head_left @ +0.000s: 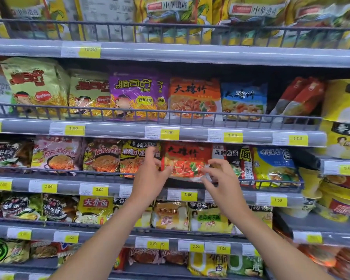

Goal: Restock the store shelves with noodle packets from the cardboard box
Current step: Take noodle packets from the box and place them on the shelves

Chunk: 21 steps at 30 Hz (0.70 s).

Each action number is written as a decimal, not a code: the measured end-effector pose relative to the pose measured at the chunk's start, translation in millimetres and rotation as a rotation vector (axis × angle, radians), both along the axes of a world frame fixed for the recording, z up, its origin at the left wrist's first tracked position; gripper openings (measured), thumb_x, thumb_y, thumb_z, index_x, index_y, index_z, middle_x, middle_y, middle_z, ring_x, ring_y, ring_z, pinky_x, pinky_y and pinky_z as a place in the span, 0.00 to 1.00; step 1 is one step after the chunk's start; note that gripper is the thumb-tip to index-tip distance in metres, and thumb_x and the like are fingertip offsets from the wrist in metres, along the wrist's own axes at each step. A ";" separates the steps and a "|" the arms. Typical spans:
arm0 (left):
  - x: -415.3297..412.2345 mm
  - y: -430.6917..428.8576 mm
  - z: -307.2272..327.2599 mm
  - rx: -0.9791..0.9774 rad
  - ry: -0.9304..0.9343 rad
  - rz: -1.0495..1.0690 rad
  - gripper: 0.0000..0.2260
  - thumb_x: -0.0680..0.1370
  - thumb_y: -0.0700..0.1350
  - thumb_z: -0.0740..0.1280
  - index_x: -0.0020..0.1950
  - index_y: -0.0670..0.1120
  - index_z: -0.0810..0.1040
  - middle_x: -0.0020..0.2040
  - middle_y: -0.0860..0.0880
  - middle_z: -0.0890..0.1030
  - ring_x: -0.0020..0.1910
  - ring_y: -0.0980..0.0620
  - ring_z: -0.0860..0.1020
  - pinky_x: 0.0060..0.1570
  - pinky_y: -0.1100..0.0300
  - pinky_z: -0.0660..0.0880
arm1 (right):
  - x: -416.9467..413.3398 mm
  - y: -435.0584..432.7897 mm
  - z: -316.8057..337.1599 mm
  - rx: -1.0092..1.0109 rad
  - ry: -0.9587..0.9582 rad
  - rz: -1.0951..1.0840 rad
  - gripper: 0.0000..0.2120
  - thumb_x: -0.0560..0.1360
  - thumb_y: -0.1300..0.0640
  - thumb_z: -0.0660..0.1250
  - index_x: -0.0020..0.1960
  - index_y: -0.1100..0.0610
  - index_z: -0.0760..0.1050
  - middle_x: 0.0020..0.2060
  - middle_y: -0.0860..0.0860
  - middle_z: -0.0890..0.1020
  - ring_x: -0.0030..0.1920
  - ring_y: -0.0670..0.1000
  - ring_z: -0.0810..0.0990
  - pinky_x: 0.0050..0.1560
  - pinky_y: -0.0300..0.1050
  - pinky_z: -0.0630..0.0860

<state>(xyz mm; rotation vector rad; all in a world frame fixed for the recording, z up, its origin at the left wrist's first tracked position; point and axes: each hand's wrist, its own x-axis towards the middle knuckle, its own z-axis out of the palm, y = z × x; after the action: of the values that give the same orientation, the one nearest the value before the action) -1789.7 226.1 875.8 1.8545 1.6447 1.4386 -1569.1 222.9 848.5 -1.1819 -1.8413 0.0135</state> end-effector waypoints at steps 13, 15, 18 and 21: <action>1.7 28.6 -47.9 0.250 0.715 0.266 0.13 0.79 0.58 0.61 0.52 0.58 0.85 0.59 0.52 0.79 0.61 0.48 0.73 0.55 0.49 0.68 | -8.6 29.7 -6.0 -0.057 -0.264 -0.149 0.16 0.81 0.47 0.61 0.64 0.51 0.80 0.53 0.45 0.76 0.51 0.46 0.77 0.55 0.43 0.75; 1.3 29.1 -50.7 0.288 0.743 0.283 0.16 0.80 0.59 0.60 0.52 0.57 0.86 0.57 0.52 0.79 0.58 0.48 0.73 0.52 0.50 0.67 | -7.9 30.2 -7.8 -0.032 -0.353 -0.197 0.18 0.81 0.43 0.58 0.66 0.47 0.77 0.54 0.45 0.77 0.53 0.47 0.78 0.58 0.50 0.73; 2.0 29.1 -50.5 0.292 0.780 0.294 0.18 0.80 0.59 0.58 0.53 0.55 0.86 0.54 0.54 0.79 0.57 0.49 0.72 0.51 0.50 0.65 | -8.1 34.3 -6.6 -0.024 -0.446 -0.256 0.21 0.82 0.39 0.54 0.68 0.44 0.75 0.54 0.46 0.79 0.53 0.49 0.79 0.59 0.52 0.70; 3.3 27.6 -50.7 0.267 0.790 0.295 0.19 0.80 0.58 0.57 0.55 0.54 0.86 0.55 0.55 0.80 0.58 0.49 0.73 0.52 0.49 0.66 | -7.8 37.7 -3.8 -0.031 -0.510 -0.292 0.23 0.81 0.37 0.51 0.67 0.42 0.76 0.53 0.44 0.81 0.54 0.49 0.79 0.57 0.52 0.68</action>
<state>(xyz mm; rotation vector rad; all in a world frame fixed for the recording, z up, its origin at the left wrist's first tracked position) -1786.4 253.7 825.1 2.6523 2.2301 1.1178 -1576.8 260.7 844.7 -1.5704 -2.0798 -0.4630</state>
